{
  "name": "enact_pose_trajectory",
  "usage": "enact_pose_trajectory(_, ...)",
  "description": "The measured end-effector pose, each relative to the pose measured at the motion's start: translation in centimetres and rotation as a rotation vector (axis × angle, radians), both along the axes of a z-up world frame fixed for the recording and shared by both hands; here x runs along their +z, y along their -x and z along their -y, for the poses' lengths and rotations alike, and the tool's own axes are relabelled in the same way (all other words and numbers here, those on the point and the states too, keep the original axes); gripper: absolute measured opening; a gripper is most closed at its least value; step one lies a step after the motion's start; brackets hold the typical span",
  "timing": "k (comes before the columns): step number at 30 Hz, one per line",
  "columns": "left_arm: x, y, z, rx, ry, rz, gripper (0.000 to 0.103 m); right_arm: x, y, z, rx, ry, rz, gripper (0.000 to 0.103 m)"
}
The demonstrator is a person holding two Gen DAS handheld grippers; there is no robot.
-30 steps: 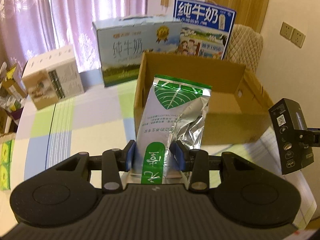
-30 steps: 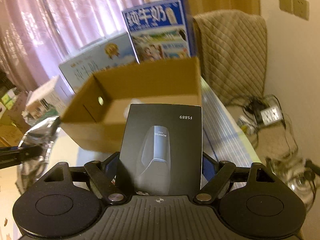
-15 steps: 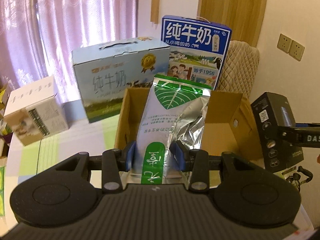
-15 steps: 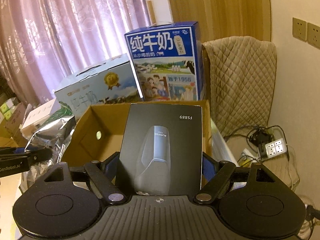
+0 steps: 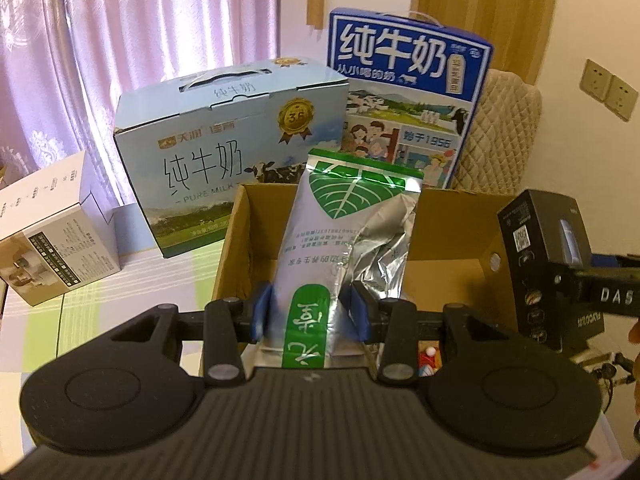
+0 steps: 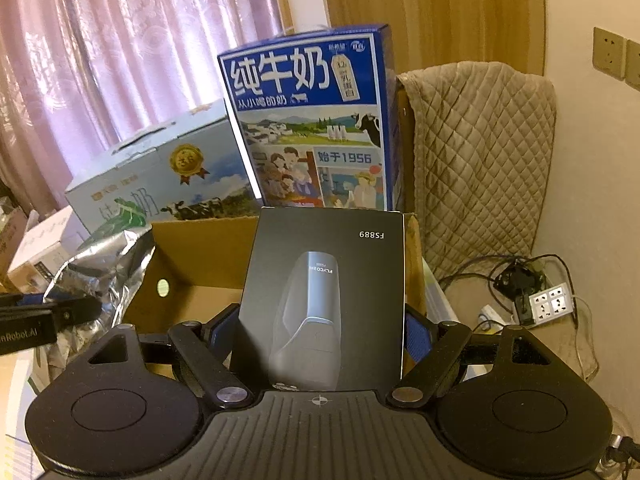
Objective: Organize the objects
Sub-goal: 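Carry the foil bag and the black box over the cardboard box with both tools, then open the left tool to drop the foil bag while the right tool releases the black box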
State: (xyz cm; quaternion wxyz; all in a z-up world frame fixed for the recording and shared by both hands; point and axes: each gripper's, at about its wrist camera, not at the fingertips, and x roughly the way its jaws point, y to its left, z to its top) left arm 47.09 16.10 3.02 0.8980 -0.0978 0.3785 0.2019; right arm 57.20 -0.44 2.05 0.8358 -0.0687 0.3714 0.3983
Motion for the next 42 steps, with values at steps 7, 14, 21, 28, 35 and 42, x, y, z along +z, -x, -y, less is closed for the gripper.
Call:
enact_pose_trajectory(7,-1.8,-2.1,-1.2,0.040,0.020,-0.044,0.037,-2.1,-1.0,-1.9,0.002,0.047,-0.008,0.078)
enact_pose_trajectory(14,-3.7,-4.0,-1.2,0.062,0.039,-0.085,0.037,-3.9,-1.6,-3.0,0.008,0.088,-0.020,0.078)
enact_pose_trajectory(21,-4.9,-5.3,-0.9,0.067,0.034,-0.117,0.038,-4.6,-2.0,-3.3,0.009,0.100,-0.022,0.078)
enact_pose_trajectory(28,-5.6,-5.8,-0.4,0.047,0.025,-0.123,0.058,-4.7,-2.0,-3.3,0.010,0.101,-0.030,0.079)
enact_pose_trajectory(35,-5.8,-5.5,-0.6,0.042,0.028,-0.130,0.059,-4.9,-2.1,-3.5,0.011,0.107,-0.032,0.079)
enact_pose_trajectory(42,-5.5,-5.2,-0.6,0.036,0.023,-0.122,0.062,-4.9,-2.3,-3.5,-0.005,0.110,-0.030,0.079)
